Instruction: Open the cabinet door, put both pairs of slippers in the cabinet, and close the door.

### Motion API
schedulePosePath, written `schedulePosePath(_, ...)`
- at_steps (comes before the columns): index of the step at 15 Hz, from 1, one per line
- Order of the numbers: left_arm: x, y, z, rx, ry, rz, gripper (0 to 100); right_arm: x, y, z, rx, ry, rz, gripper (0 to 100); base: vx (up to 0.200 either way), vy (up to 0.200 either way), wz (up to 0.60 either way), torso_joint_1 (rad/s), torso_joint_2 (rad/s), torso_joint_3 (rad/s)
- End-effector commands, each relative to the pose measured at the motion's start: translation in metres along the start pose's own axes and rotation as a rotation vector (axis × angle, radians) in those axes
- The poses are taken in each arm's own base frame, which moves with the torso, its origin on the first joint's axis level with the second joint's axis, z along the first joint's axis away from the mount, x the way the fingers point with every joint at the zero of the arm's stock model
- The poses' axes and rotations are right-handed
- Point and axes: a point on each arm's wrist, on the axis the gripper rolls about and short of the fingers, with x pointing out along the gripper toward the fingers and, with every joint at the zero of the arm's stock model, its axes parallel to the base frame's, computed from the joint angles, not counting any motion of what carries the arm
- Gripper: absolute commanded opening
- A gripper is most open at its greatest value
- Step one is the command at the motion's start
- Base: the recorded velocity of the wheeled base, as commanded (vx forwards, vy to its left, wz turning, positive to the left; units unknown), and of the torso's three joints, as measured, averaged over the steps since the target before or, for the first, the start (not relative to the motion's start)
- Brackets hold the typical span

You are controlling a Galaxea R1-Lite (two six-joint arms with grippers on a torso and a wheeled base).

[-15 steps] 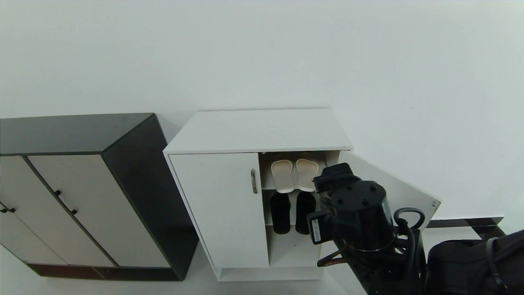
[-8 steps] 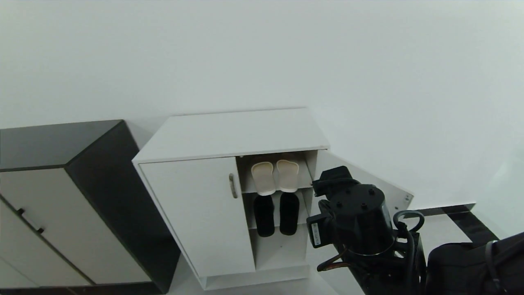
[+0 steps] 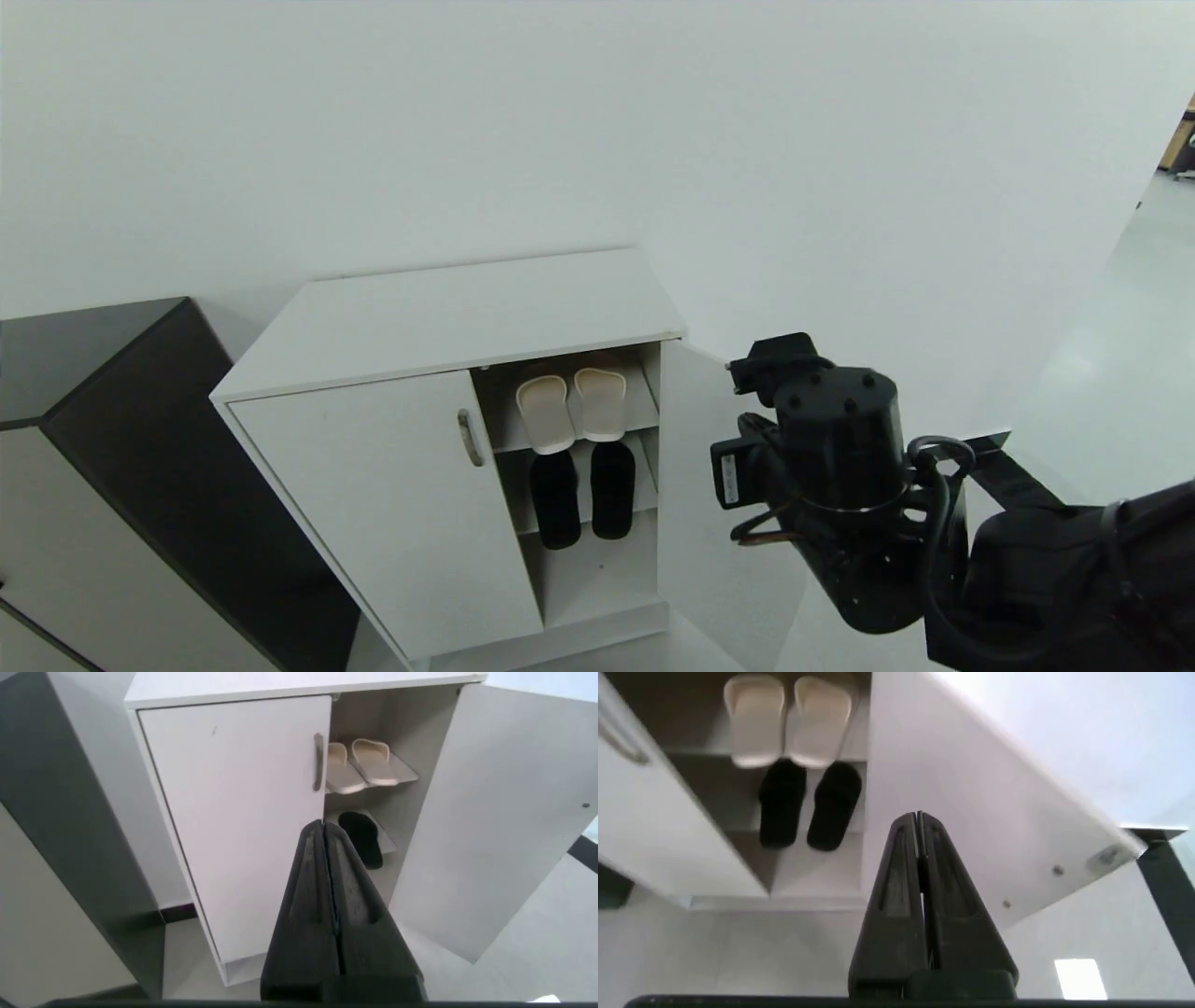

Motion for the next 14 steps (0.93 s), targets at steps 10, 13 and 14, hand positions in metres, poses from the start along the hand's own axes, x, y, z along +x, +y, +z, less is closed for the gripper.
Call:
schedulePosePath(10,0.000,0.000,0.000,-0.001,0.000,-0.001,0,0.049,-0.043,0.085,0.080,-0.030,-0.167,0,-0.080,0.000,0.00,0.002,0.00,0.000)
schedulePosePath(13,0.000,0.000,0.000,-0.001,0.000,-0.001,0,0.063,-0.050,0.085,0.085,-0.025,-0.194,0,0.000,0.000,0.00,0.000,0.00,0.000)
schedulePosePath(14,0.000,0.000,0.000,-0.001,0.000,0.001,0,0.069,-0.052,0.085,0.092,-0.026,-0.185,0,0.000,0.000,0.00,0.000,0.00,0.000)
